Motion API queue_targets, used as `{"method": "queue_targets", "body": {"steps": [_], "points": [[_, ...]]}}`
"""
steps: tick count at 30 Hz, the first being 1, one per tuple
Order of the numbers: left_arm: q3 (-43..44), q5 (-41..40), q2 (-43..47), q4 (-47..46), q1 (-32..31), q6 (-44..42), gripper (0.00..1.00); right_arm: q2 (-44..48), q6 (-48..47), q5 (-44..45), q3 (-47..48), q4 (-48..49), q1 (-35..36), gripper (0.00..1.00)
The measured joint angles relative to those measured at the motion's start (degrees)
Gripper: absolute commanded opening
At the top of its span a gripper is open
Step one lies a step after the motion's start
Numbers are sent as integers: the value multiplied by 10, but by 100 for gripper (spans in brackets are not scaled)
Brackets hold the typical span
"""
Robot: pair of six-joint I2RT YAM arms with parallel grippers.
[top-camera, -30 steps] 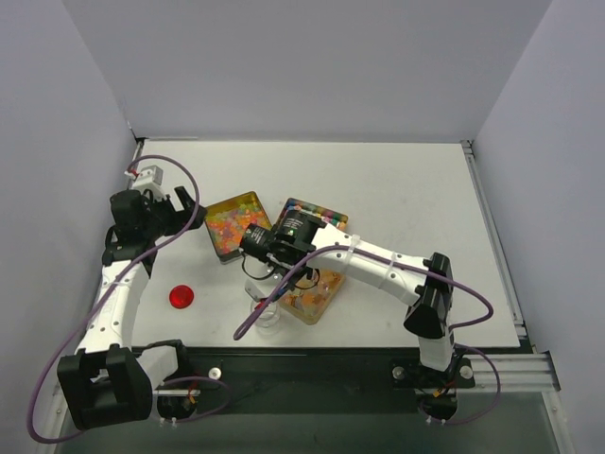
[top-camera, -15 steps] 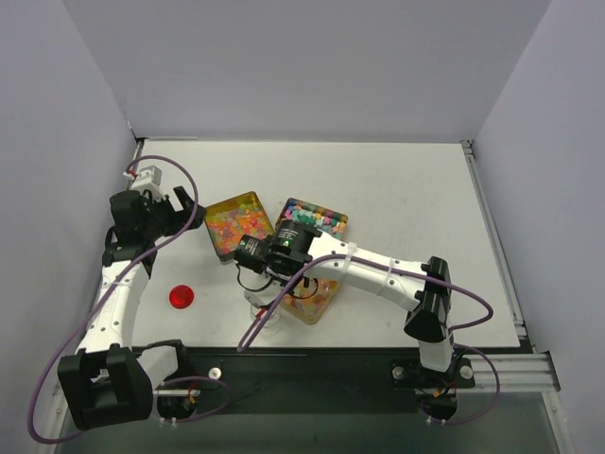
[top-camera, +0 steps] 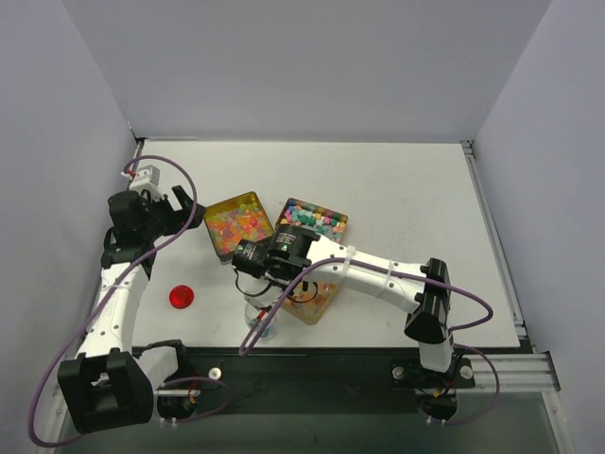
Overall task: Pack the candies
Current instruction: Place the fake candies in the packing bottle.
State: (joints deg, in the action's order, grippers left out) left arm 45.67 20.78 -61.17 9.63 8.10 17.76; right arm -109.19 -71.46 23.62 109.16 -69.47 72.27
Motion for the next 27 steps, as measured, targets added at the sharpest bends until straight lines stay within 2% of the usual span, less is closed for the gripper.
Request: {"method": "queue_targets", "body": {"steps": [21,24,27], "points": [[0,5,0,0,3,3,98,0,-14,35,-8,9,32,0],[0,30,1,-8,3,12,97,0,-7,35,-6,10,29,0],[0,89,1,-28,3,27,95,0,22,10,17,10,3,0]]}}
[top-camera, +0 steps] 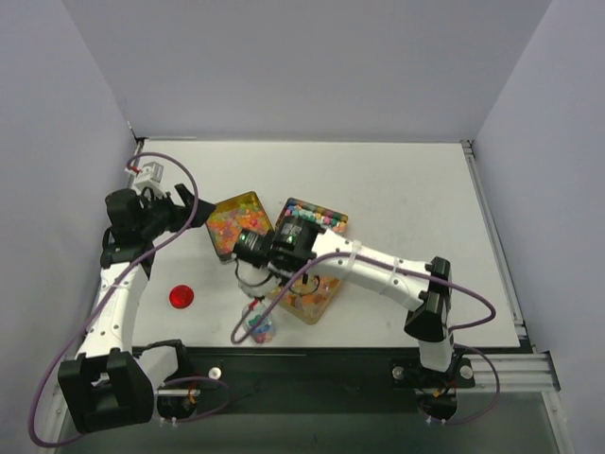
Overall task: Pack the candies
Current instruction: Place the fake candies in the packing bottle, then adjust the spatula.
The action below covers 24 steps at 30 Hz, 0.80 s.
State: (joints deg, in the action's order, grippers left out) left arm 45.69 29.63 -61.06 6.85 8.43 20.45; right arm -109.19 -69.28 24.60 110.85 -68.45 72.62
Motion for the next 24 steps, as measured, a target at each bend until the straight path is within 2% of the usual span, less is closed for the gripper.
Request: {"method": "queue_targets", "body": {"steps": [1,3,4,7,10,19,24], "points": [[1,24,0,-6,0,6,93,0,10,-8,8,1,-12,0],[1,66,-2,-15,-4,18,82,2,40,-34,24,6,-55,0],[1,88,-2,-18,-8,26,81,4,55,-48,29,8,-81,0],[-1,148,-3,-34,-34,51,84,7,98,-81,31,15,-162,0],[-9,188,-3,-58,-65,75,88,6,130,-102,33,18,-212,0],[-20,207,-71,-102,-127,106,90,-71,166,-143,164,32,-205,0],[-22,207,-122,-128,-116,132,90,-93,166,-159,178,44,-186,0]]}}
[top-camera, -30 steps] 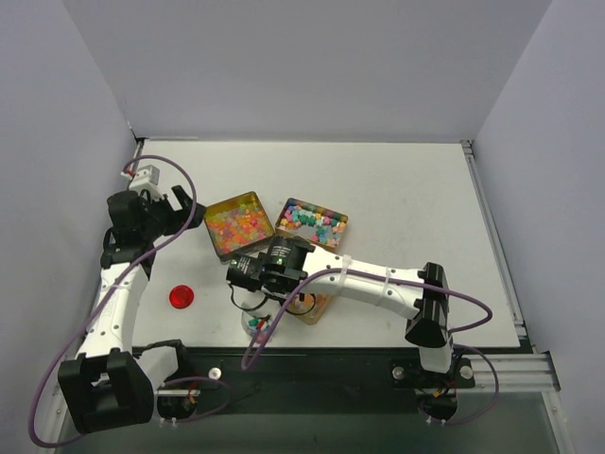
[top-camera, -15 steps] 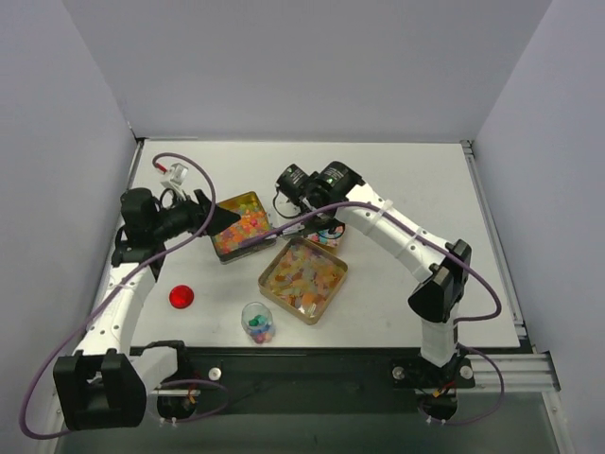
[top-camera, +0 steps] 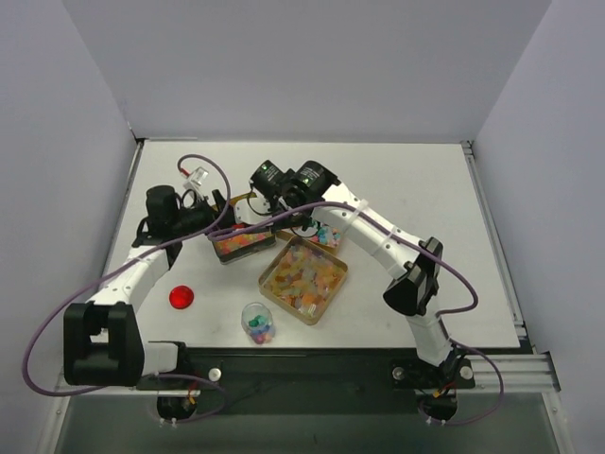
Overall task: Pack the candies
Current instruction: Adjust the spatula, then move the storage box to the center of the board.
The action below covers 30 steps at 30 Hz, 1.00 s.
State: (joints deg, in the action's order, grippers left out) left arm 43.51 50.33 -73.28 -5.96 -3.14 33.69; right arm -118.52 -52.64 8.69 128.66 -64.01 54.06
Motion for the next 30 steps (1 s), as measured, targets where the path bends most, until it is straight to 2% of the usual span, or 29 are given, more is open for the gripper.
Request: {"method": "queue_targets", "body": {"steps": [10,12,15,19,21,23,28,30], "points": [[2,6,-55,-25,17,24,92,38,57,-76,-3,37,10,0],[12,13,-52,-21,17,25,96,58,71,-82,-21,48,9,0],[48,5,-40,11,20,9,97,96,85,-88,-74,61,-4,0],[112,-20,5,87,26,-72,97,152,99,-96,-157,58,-70,0],[127,-26,26,120,23,-124,89,180,105,-94,-199,59,-109,0],[136,-34,34,168,8,-195,86,208,108,-85,-238,57,-146,0],[136,-87,-24,273,-99,-332,70,270,113,-70,-316,55,-189,0],[136,-119,-56,299,-148,-366,69,293,115,-70,-338,54,-208,0]]}}
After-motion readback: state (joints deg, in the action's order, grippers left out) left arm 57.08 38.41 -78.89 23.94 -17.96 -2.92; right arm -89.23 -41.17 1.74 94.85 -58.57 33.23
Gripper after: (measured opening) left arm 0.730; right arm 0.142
